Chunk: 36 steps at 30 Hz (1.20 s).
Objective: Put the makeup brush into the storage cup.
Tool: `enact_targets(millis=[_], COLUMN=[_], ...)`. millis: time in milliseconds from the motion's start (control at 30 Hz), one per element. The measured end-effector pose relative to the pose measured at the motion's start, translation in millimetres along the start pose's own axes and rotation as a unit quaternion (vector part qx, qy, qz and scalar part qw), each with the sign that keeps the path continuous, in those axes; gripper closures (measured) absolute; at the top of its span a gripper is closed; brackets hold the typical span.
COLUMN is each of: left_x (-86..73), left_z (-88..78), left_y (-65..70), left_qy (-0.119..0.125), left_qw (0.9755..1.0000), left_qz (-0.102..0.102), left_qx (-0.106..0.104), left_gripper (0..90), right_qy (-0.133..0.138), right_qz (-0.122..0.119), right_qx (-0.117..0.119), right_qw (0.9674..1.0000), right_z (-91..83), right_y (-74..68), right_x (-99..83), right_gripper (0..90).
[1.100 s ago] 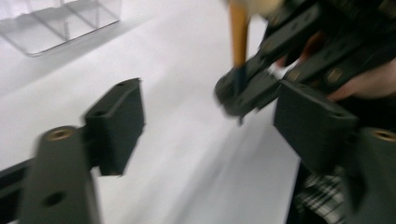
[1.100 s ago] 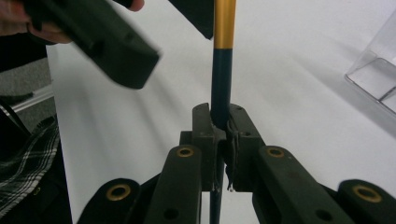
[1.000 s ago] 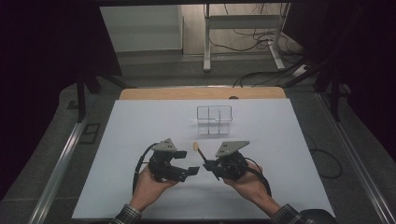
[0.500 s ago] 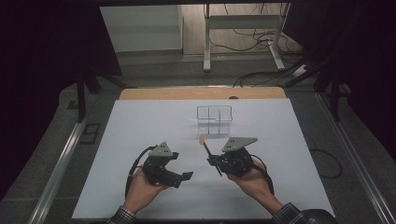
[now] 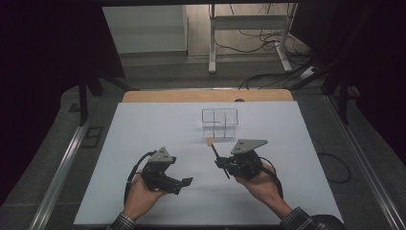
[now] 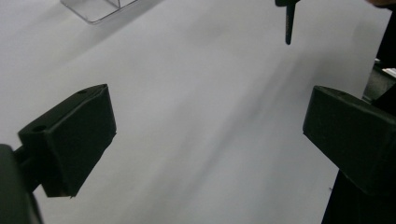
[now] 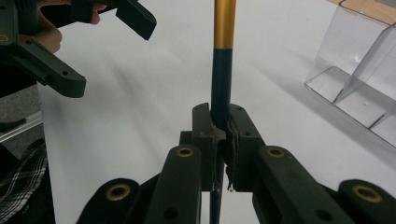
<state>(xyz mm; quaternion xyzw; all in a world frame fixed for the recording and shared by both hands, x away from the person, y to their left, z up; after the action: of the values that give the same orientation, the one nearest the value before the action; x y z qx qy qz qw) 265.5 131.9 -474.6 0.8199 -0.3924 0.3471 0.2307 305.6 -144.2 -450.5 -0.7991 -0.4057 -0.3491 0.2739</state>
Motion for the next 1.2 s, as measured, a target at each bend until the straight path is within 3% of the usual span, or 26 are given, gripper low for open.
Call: enact_targets(millis=[633, 1000, 1200], left_x=[-15.4, -27.4, -32.8], left_z=[-9.0, -12.8, -18.1], left_y=[-3.4, -6.7, -6.4], left_qy=[-0.006, -0.006, 0.000], left_qw=[0.9999, 0.9996, 0.9995], left_qz=[0.002, -0.026, -0.021], left_qx=[0.015, 0.011, 0.026], left_gripper=[0.1, 0.0, 0.0], right_qy=[-0.001, 0.006, 0.011], right_qz=[0.001, 0.006, 0.014], right_qx=[-0.005, -0.009, -0.009], right_qw=[1.0000, 0.9999, 0.9998], right_z=[-3.9, -10.3, -12.9], right_y=[5.2, 11.2, 14.9], right_x=[-0.9, 0.1, 0.4], right_gripper=[83.1, 83.0, 83.0])
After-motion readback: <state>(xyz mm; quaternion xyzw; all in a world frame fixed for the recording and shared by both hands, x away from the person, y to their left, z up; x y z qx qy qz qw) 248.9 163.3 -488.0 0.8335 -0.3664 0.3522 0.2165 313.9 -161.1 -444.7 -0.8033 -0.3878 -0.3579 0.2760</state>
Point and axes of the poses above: each handheld gripper's, and its own axes: z roughly forward along the jaws, x roughly out of its top, y roughly to its right, the point moved 1 cm from there along z, roughly forward along the jaws, and after that the axes turned 6 degrees about z, right-handed, at the moved point
